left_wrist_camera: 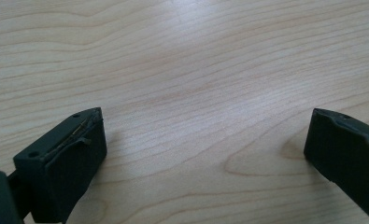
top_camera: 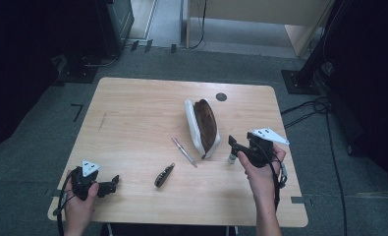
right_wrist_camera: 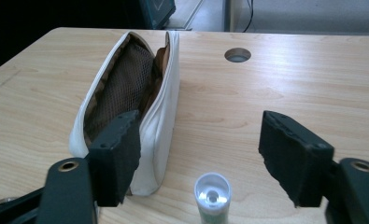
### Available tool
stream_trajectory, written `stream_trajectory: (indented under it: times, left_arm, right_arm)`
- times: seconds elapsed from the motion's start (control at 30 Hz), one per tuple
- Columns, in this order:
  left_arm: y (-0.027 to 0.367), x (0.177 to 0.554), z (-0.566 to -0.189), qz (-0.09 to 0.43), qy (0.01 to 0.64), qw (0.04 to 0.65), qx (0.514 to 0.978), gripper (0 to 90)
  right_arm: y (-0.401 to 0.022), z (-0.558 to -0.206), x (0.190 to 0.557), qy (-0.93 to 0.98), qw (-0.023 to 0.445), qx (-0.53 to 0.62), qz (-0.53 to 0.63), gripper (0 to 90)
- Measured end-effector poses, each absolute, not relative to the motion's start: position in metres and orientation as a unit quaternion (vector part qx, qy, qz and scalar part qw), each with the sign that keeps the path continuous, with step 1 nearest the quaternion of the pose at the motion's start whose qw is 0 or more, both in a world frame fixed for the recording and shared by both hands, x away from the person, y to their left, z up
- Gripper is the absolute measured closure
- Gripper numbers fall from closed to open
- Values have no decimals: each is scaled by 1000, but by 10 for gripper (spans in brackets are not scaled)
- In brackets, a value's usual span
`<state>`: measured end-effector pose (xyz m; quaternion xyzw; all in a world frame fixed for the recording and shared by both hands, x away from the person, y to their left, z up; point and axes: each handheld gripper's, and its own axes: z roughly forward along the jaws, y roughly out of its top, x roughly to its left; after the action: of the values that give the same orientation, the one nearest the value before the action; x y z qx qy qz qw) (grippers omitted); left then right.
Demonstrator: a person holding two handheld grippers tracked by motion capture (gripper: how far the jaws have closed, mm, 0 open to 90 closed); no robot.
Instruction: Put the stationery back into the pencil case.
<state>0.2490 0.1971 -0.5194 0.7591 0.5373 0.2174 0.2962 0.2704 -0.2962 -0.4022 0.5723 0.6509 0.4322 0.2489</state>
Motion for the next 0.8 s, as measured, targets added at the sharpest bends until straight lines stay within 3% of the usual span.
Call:
stream_trajectory:
  times: [0.17, 0.8]
  left_arm:
    - [197, 249, -519, 217, 537, 296, 759, 0]
    - [197, 249, -519, 217, 537, 296, 759, 0]
  right_arm:
    - [-299, -410, 266, 655, 243, 569, 434, 354]
    - [-302, -430, 264, 659, 235, 576, 424, 381]
